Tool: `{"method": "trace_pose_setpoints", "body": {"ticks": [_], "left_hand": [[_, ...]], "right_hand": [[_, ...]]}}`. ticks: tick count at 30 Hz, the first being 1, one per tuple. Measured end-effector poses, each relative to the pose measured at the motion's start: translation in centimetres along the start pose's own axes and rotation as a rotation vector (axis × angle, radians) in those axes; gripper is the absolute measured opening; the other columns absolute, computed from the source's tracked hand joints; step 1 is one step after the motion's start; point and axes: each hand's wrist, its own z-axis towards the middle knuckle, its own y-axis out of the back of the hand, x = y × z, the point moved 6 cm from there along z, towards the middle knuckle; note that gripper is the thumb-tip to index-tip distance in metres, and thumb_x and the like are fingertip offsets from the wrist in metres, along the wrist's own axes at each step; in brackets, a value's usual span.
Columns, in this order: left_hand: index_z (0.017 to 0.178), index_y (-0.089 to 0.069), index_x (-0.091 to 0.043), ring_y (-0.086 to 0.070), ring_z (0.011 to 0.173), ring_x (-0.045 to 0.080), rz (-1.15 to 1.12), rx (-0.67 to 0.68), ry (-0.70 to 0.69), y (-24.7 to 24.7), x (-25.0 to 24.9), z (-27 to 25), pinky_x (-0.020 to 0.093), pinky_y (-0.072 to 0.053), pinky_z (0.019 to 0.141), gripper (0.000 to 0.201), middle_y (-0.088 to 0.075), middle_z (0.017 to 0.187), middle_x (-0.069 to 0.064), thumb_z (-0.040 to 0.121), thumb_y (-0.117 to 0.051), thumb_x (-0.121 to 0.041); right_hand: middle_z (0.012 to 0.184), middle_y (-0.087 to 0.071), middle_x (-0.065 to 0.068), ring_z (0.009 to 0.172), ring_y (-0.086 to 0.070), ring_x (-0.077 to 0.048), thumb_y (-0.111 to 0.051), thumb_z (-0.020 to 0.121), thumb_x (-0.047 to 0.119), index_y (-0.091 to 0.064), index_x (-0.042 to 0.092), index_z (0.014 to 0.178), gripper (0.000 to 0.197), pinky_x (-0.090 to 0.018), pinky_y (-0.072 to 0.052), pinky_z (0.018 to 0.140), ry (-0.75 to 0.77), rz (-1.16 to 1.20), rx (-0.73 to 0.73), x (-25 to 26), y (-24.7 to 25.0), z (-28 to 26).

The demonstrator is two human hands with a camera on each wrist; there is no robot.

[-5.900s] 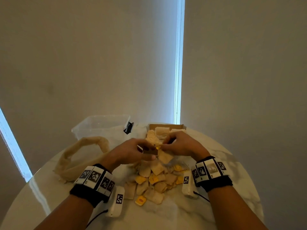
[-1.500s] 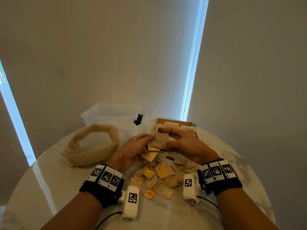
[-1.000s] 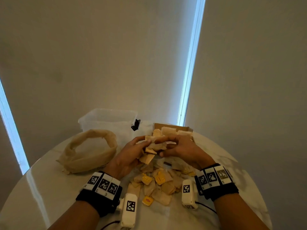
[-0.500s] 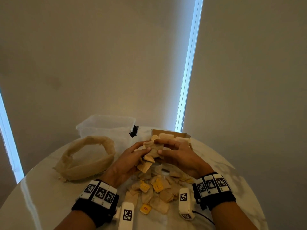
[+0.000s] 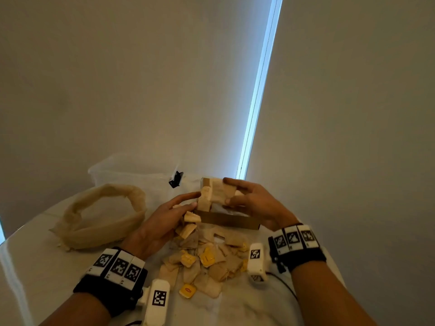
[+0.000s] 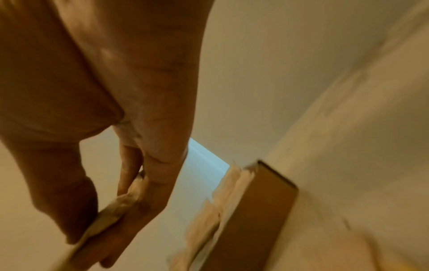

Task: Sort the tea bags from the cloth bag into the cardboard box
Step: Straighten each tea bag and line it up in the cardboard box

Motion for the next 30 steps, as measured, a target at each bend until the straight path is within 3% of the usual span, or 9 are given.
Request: {"method": "trace_pose_setpoints", "body": {"ticks": [6, 9, 12, 17, 20, 22, 25, 28, 30], "left_hand": [[0.128, -0.075, -0.028, -0.064, 0.070, 0.027, -0.032, -0.006, 0.008, 0.2, -0.1, 0.1, 0.037, -0.052, 0.065, 0.028, -0.067, 0.089, 0.017, 0.104, -0.063, -0.022], [0.129, -0.074, -0.025, -0.066, 0.069, 0.024, -0.020, -0.009, 0.027, 0.4, 0.2, 0.2, 0.034, -0.054, 0.061, 0.027, -0.070, 0.089, 0.016, 0.105, -0.062, -0.021], [0.128, -0.074, -0.023, -0.068, 0.070, 0.024, -0.025, -0.021, 0.041, 0.4, 0.2, 0.1, 0.032, -0.056, 0.060, 0.027, -0.072, 0.090, 0.014, 0.105, -0.061, -0.020], [0.126, -0.076, -0.023, -0.069, 0.072, 0.023, -0.027, -0.030, 0.067, 0.4, 0.5, 0.3, 0.030, -0.057, 0.059, 0.025, -0.074, 0.100, 0.016, 0.104, -0.064, -0.021], [0.122, -0.078, -0.023, -0.071, 0.072, 0.022, -0.038, -0.042, 0.073, 0.3, 0.6, 0.4, 0.030, -0.057, 0.059, 0.023, -0.075, 0.100, 0.015, 0.103, -0.066, -0.021], [0.120, -0.079, -0.023, -0.071, 0.073, 0.021, -0.039, -0.051, 0.073, 0.4, 0.7, 0.5, 0.030, -0.057, 0.059, 0.022, -0.076, 0.100, 0.014, 0.102, -0.067, -0.022], [0.118, -0.080, -0.023, -0.072, 0.076, 0.023, -0.050, -0.063, 0.078, 0.7, 0.9, 0.6, 0.032, -0.057, 0.062, 0.021, -0.076, 0.102, 0.015, 0.100, -0.069, -0.023], [0.120, -0.078, -0.020, -0.072, 0.078, 0.024, -0.057, -0.072, 0.081, 1.0, 0.9, 0.6, 0.034, -0.059, 0.065, 0.022, -0.077, 0.100, 0.015, 0.100, -0.070, -0.024], [0.122, -0.077, -0.018, -0.073, 0.080, 0.024, -0.054, -0.077, 0.081, 1.0, 0.9, 0.5, 0.035, -0.059, 0.069, 0.024, -0.078, 0.100, 0.014, 0.100, -0.070, -0.025]], "right_hand": [[0.138, -0.054, -0.017, 0.116, -0.065, -0.037, -0.067, 0.089, -0.017, -0.059, 0.007, 0.146, 0.063, -0.042, -0.066, 0.088, -0.144, -0.146, -0.140, 0.9, 4.8, 1.2], [0.140, -0.051, -0.017, 0.117, -0.064, -0.036, -0.065, 0.089, -0.015, -0.061, 0.006, 0.144, 0.059, -0.047, -0.063, 0.095, -0.245, -0.239, -0.146, -0.2, 5.7, 1.4], [0.142, -0.051, -0.017, 0.119, -0.062, -0.034, -0.064, 0.090, -0.015, -0.061, 0.007, 0.143, 0.058, -0.044, -0.063, 0.096, -0.293, -0.260, -0.140, -0.6, 5.1, 1.6], [0.127, -0.058, -0.011, 0.111, -0.067, -0.029, -0.065, 0.092, -0.010, -0.062, 0.010, 0.144, 0.056, -0.043, -0.063, 0.097, -0.237, -0.277, -0.077, 0.4, 2.2, 2.9], [0.124, -0.059, -0.006, 0.112, -0.067, -0.029, -0.073, 0.088, -0.001, -0.066, 0.020, 0.140, 0.057, -0.039, -0.063, 0.095, -0.244, -0.372, -0.054, -0.1, 0.5, 4.2], [0.132, -0.057, -0.003, 0.123, -0.060, -0.033, -0.085, 0.068, 0.022, -0.074, 0.041, 0.126, 0.062, -0.046, -0.060, 0.101, -0.281, -0.501, -0.058, -2.5, 0.7, 6.2], [0.135, -0.053, 0.005, 0.133, -0.046, -0.038, -0.083, 0.047, 0.047, -0.069, 0.066, 0.115, 0.072, -0.054, -0.050, 0.109, -0.293, -0.596, -0.045, -9.0, 4.8, 13.5], [0.131, -0.053, 0.003, 0.130, -0.052, -0.034, -0.086, 0.055, 0.036, -0.075, 0.057, 0.112, 0.062, -0.047, -0.055, 0.105, -0.318, -0.606, -0.004, -5.9, 2.0, 10.1], [0.125, -0.055, 0.001, 0.117, -0.061, -0.025, -0.082, 0.078, 0.020, -0.072, 0.040, 0.128, 0.055, -0.033, -0.060, 0.091, -0.299, -0.649, -0.023, -1.9, -0.7, 6.1]]}}
